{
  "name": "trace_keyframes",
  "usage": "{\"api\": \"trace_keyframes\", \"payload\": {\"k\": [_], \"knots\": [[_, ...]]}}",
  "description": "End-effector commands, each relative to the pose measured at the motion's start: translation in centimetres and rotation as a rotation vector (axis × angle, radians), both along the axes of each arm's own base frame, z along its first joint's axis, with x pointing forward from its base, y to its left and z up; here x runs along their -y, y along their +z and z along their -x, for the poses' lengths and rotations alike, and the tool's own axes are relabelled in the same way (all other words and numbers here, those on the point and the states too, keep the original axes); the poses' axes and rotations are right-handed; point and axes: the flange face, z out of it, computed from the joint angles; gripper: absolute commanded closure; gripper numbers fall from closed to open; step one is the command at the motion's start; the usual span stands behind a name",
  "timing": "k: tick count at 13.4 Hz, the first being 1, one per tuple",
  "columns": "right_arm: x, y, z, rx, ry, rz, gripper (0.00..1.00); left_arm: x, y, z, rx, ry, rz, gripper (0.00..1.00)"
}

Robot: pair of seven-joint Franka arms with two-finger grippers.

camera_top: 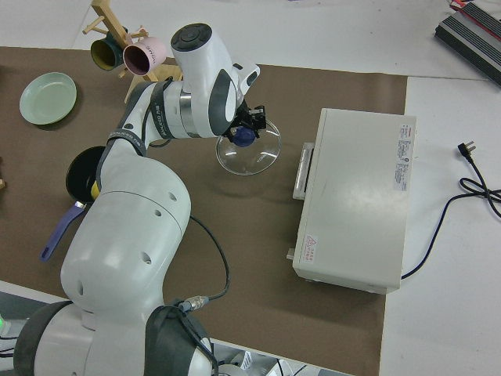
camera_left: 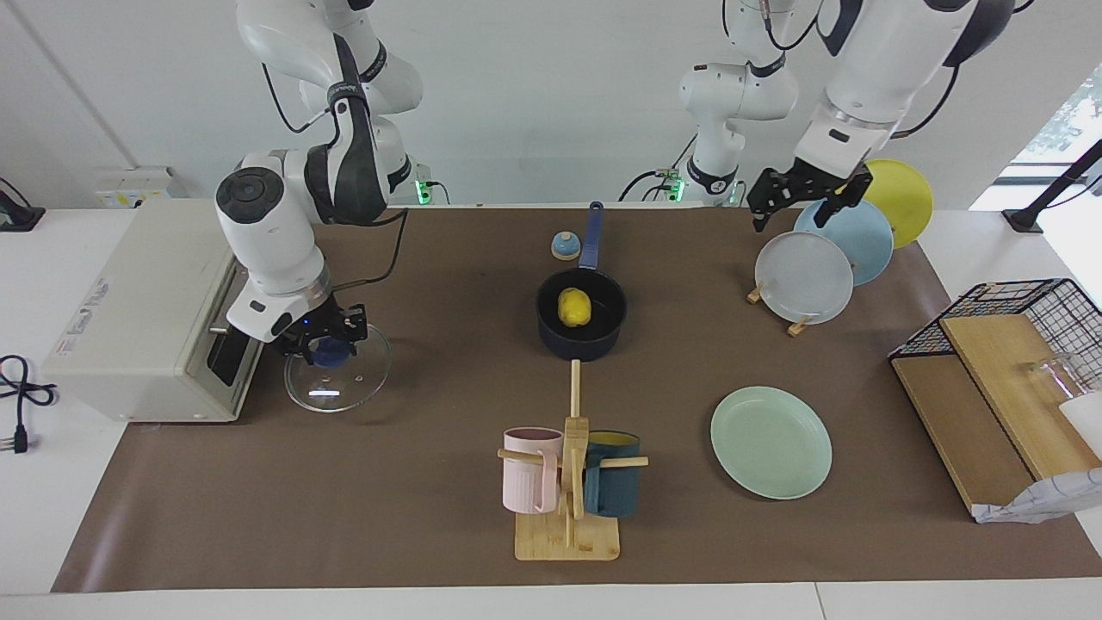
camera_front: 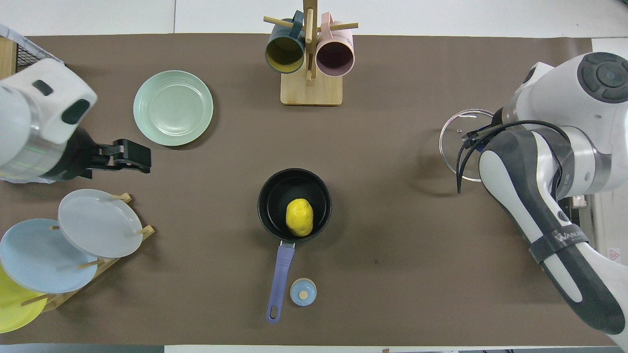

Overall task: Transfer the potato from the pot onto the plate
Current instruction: 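Lift the lid off with the right gripper while the left gripper approaches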

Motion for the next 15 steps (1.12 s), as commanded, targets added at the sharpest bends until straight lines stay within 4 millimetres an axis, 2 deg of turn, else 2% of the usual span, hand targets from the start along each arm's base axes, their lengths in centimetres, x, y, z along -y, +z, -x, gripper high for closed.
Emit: {"api": "trace_keyframes", "payload": {"k": [1,3,5,6,8,10,13,14,15], "knots": [[-0.1,0.5,1.3,0.056,0.009,-0.027,0.82,7.2,-4.1,2.9,0.025,0.094,0.033,0.00],[0.4,-1.4,1.0,0.056,-0.002,-0.029,0.82,12.4,-9.4,4.8,0.041,0.110,0.045,0.00],[0.9,-4.0,0.9,0.045,-0.034,-0.051,0.82,17.4,-15.5,5.3,0.029,0.134,0.035,0.00],[2.2,-5.3,0.8,0.027,-0.070,-0.069,0.82,18.8,-18.0,5.1,0.027,0.146,0.033,0.00],[2.5,-6.1,0.8,0.014,-0.079,-0.076,0.82,19.3,-19.9,5.3,0.034,0.144,0.038,0.00],[2.5,-6.7,0.7,0.014,-0.074,-0.074,0.82,20.1,-22.6,6.5,0.031,0.133,0.034,0.00],[2.3,-7.3,0.8,0.008,-0.074,-0.073,0.80,20.4,-25.2,6.7,0.026,0.161,0.027,0.00],[2.3,-7.4,0.9,0.005,-0.075,-0.073,0.78,21.0,-26.1,7.0,0.024,0.174,0.025,0.00],[2.3,-7.7,1.1,0.004,-0.073,-0.073,0.66,21.1,-26.6,6.9,0.022,0.191,0.022,0.00]]}}
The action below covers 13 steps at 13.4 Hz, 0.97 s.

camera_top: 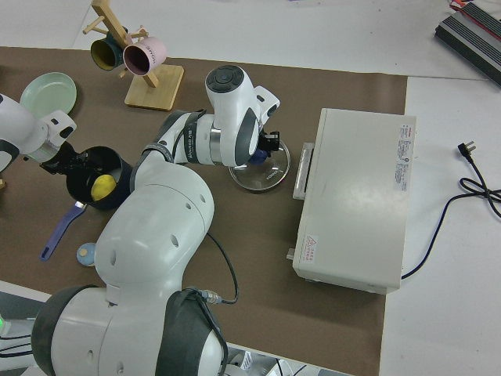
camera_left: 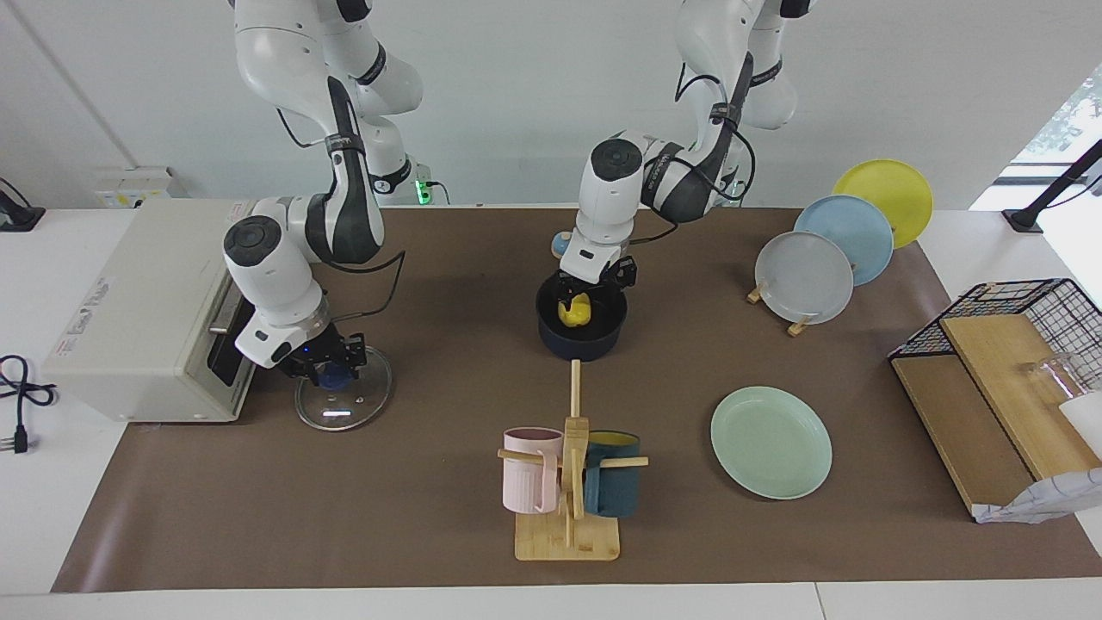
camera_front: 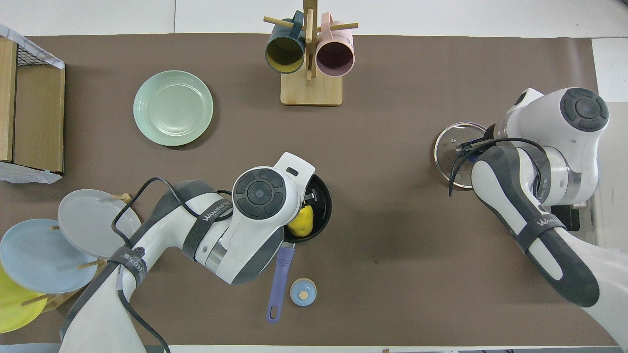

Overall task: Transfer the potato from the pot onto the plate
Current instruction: 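Set the lid down with the right gripper while the left gripper enters the pot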

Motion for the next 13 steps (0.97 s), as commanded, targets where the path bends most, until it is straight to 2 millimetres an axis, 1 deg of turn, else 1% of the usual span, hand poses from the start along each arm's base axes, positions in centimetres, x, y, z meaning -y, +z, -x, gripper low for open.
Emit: {"api": "trace_keyframes", "payload": {"k": [1,2,3,4,5,6,7,8,9,11,12,13], "knots": [[-0.1,-0.2,0.5,0.011,0.001,-0.022,0.57,0.5,-1.5,0.4,0.001,0.060,0.008,0.00],[-0.1,-0.1,0.5,0.012,-0.001,-0.022,0.38,0.5,-1.5,0.5,-0.002,0.070,0.007,0.00],[-0.3,-0.2,0.5,0.011,0.001,-0.022,0.08,0.5,-1.4,0.5,-0.004,0.071,0.006,0.00],[-0.4,0.2,0.3,0.009,-0.002,-0.022,0.00,0.5,-1.8,0.9,-0.012,0.068,-0.001,0.00],[-0.5,0.9,0.1,0.014,-0.002,-0.023,0.00,1.0,-2.2,1.6,-0.016,0.056,-0.005,0.00],[-0.9,2.3,-0.1,0.009,0.004,-0.025,0.00,1.0,-2.7,2.0,-0.023,0.057,-0.011,0.00],[-1.3,4.9,-0.6,-0.014,0.005,-0.027,0.00,1.0,-3.0,2.1,-0.026,0.076,-0.014,0.00],[-1.2,7.7,-1.0,-0.039,-0.015,-0.024,0.00,1.4,-3.1,2.4,-0.027,0.079,-0.015,0.00],[-1.1,11.0,-1.0,-0.057,-0.019,-0.016,0.00,1.8,-3.1,2.9,-0.027,0.070,-0.016,0.00],[-0.5,17.7,-0.5,-0.106,-0.028,-0.010,0.00,1.8,-3.2,2.9,-0.032,0.077,-0.009,0.00],[-0.1,19.8,-0.2,-0.119,-0.031,0.005,0.00,1.9,-3.1,2.8,-0.022,0.081,0.004,0.00],[0.2,22.5,0.6,-0.106,-0.031,0.027,0.00,2.0,-3.1,2.8,-0.014,0.080,0.012,0.00]]}}
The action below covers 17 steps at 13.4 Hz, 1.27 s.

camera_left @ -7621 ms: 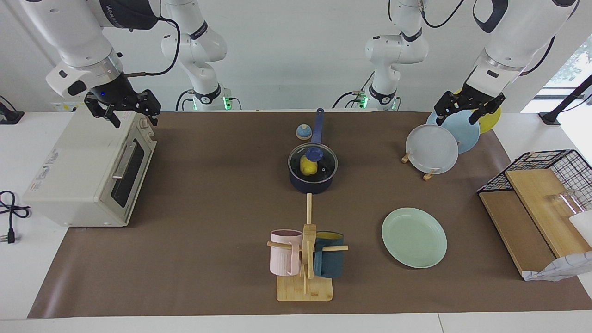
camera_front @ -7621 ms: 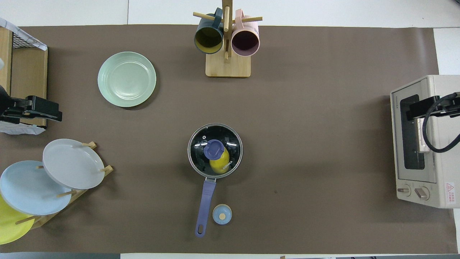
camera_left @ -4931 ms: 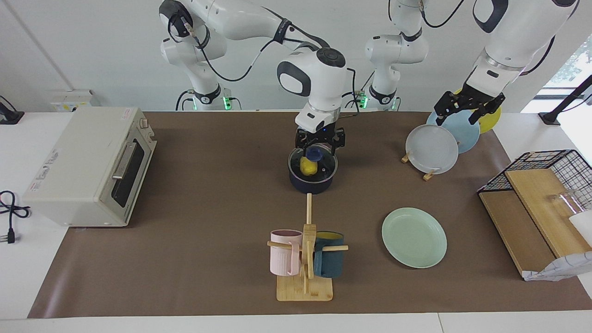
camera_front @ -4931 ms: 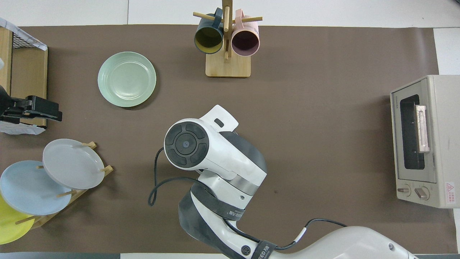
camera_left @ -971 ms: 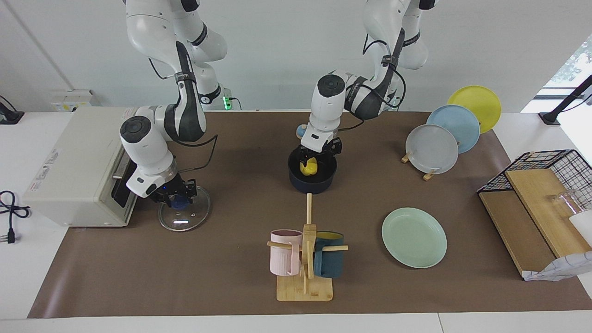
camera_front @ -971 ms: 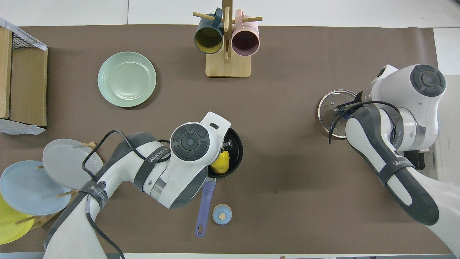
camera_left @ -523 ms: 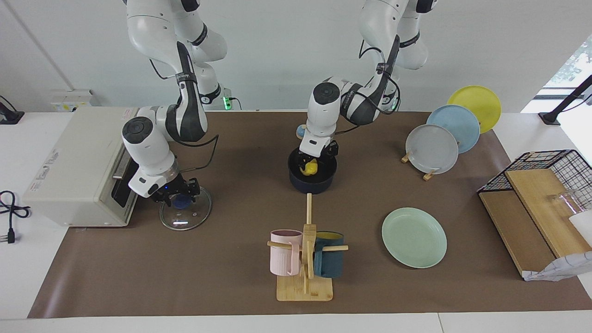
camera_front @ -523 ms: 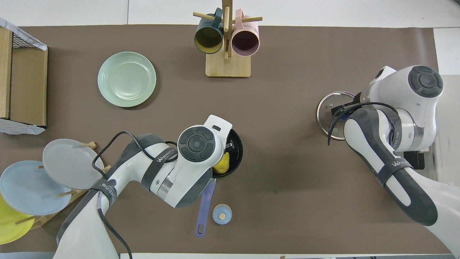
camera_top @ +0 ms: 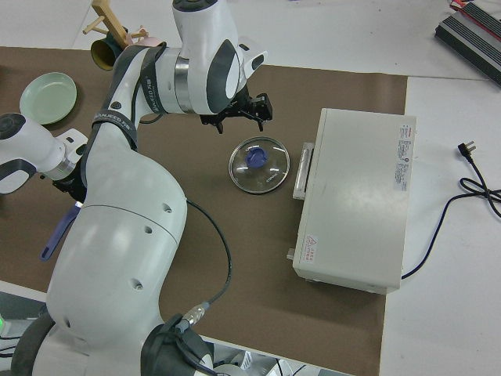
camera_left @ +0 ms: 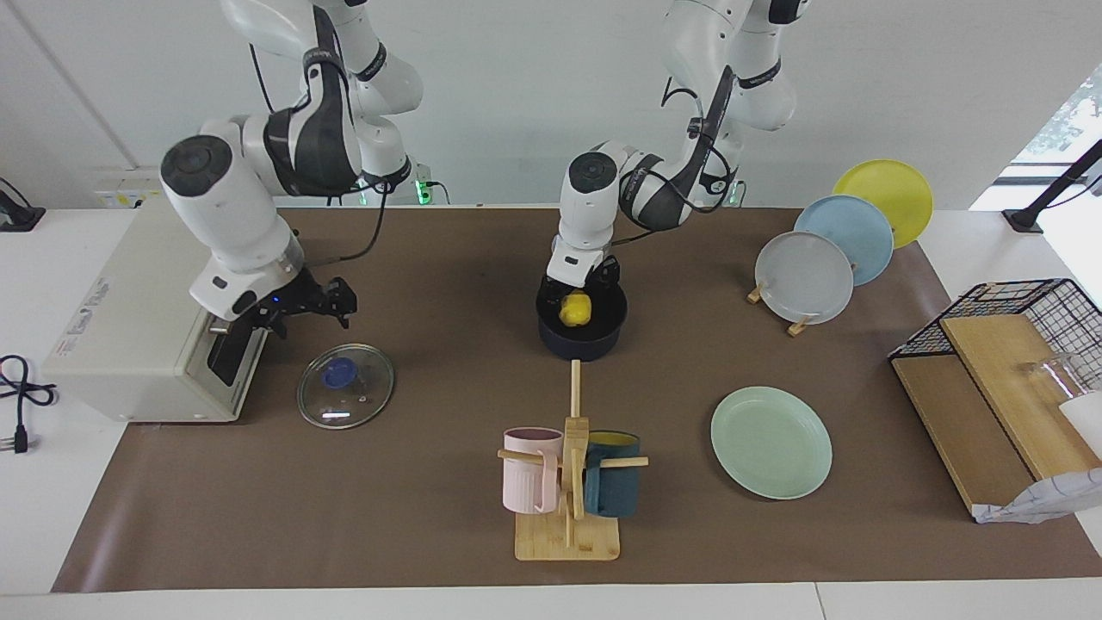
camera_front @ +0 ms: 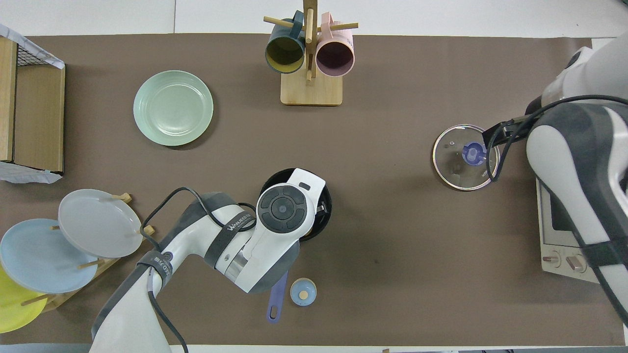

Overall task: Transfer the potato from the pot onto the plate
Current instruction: 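Set the lid down with the right gripper while the left gripper enters the pot, then grasp the yellow potato in the saucepan with the left gripper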

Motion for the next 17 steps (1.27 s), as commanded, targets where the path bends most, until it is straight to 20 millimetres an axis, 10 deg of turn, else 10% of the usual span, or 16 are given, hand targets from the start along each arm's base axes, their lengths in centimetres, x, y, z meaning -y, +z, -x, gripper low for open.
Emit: {"api": "trace_keyframes", "payload": {"k": [1,5,8,12,17], "knots": [[0.7,5.7,1.8,0.002,-0.031,0.031,0.00,0.1,-1.0,0.4,0.011,0.020,0.023,0.00],[2.1,7.4,4.4,-0.040,-0.095,0.038,0.00,0.0,-1.5,0.1,0.015,0.016,0.025,0.35],[3.2,5.7,5.2,-0.069,-0.109,0.034,0.00,-0.1,-1.5,0.0,0.012,0.007,0.023,0.96],[3.4,5.7,5.5,-0.080,-0.079,0.030,0.00,-0.3,-0.4,-0.1,0.011,-0.008,0.023,1.00],[4.3,5.6,6.7,-0.084,-0.068,0.022,0.00,-1.6,6.5,-1.5,0.005,0.006,0.026,1.00]]}}
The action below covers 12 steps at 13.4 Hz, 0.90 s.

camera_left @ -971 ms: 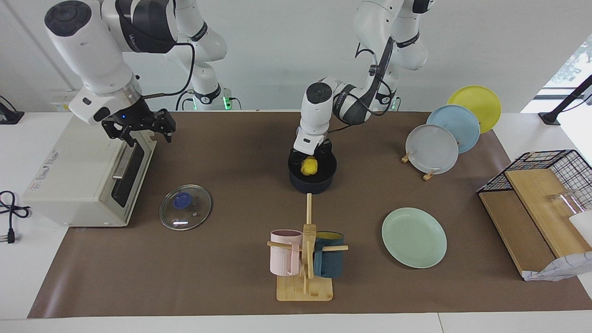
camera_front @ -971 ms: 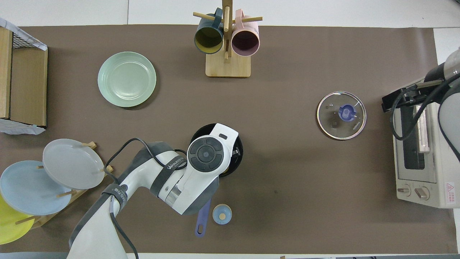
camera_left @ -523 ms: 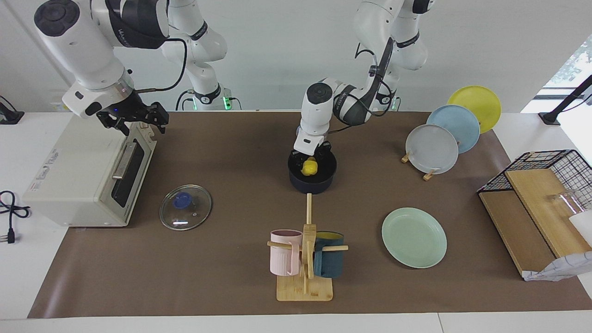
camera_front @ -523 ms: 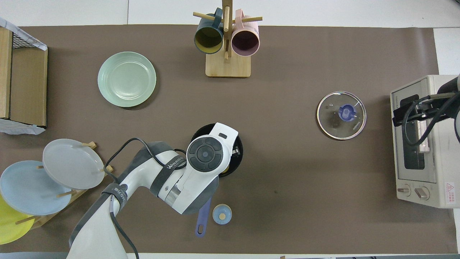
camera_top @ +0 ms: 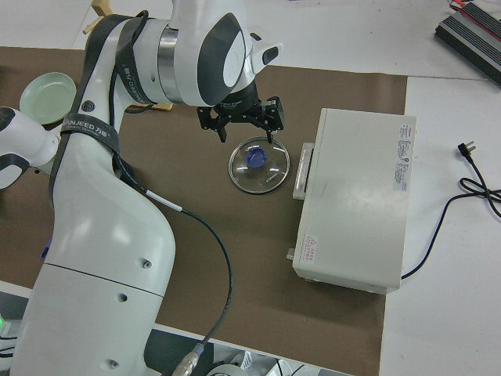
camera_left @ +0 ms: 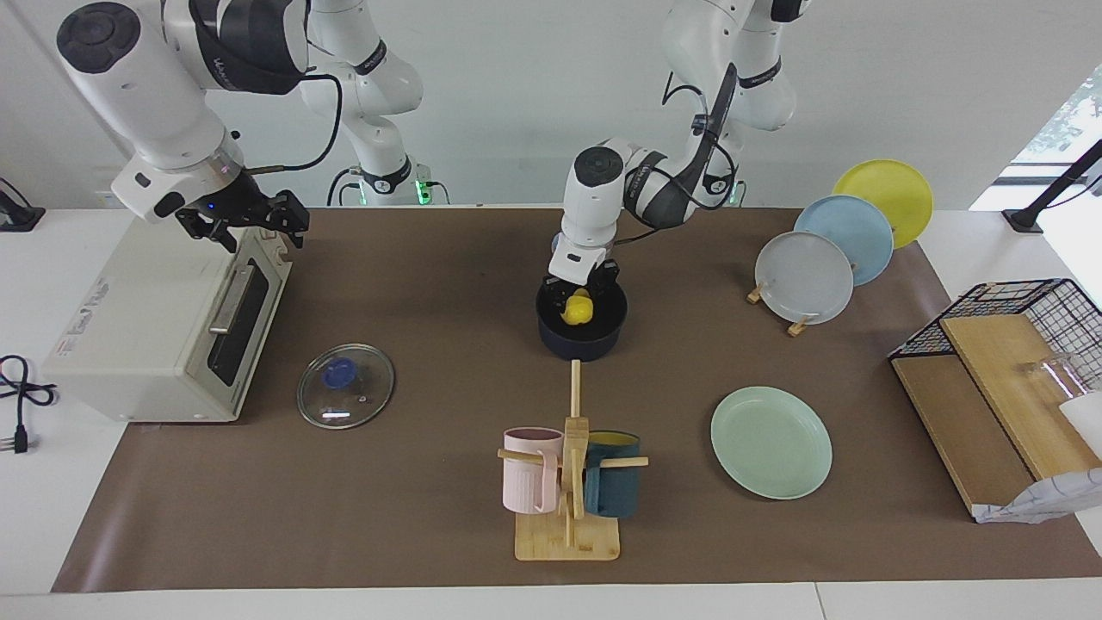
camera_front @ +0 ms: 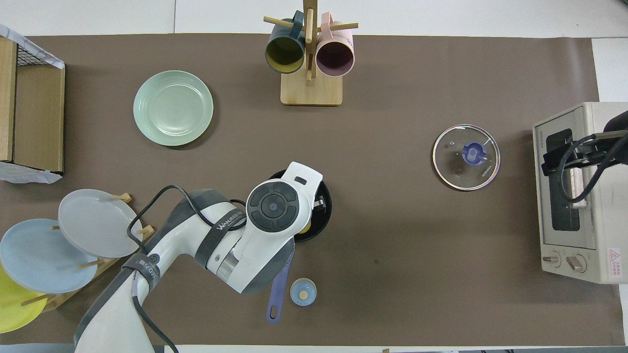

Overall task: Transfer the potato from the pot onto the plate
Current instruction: 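Grasp the yellow potato in the saucepan with the left gripper, then carry the potato with the left gripper over the pale green plate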

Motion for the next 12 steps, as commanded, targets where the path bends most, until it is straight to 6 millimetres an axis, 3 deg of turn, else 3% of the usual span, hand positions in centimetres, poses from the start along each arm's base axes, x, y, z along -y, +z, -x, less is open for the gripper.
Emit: {"api": "trace_keyframes", "payload": {"k": [1,3,4,5,7,9,10,12], "knots": [[0.1,0.1,1.4,0.009,0.026,0.002,0.00,-1.5,5.2,-1.3,-0.024,0.012,0.002,1.00],[0.1,0.3,0.5,0.063,0.031,0.012,0.00,-3.6,10.4,-3.6,-0.037,0.000,-0.004,1.00],[0.3,0.3,0.4,0.065,0.024,0.015,0.00,-5.8,13.6,-5.6,-0.036,0.006,0.000,1.00],[0.4,0.3,0.4,0.065,0.021,0.015,0.00,-9.2,16.7,-8.4,-0.032,0.004,0.008,1.00],[0.7,0.3,0.4,0.065,0.017,0.017,0.00,-16.3,19.8,-13.1,-0.042,-0.019,0.056,1.00],[1.4,0.4,0.5,0.068,0.003,0.017,0.00,-22.2,20.1,-17.2,-0.008,-0.052,0.069,1.00],[1.5,0.4,0.5,0.068,0.003,0.017,0.00,-25.5,19.4,-18.8,-0.001,-0.066,0.071,1.00],[1.7,0.4,0.5,0.069,0.003,0.017,0.00,-29.5,16.0,-22.3,0.020,-0.118,0.068,1.00]]}}
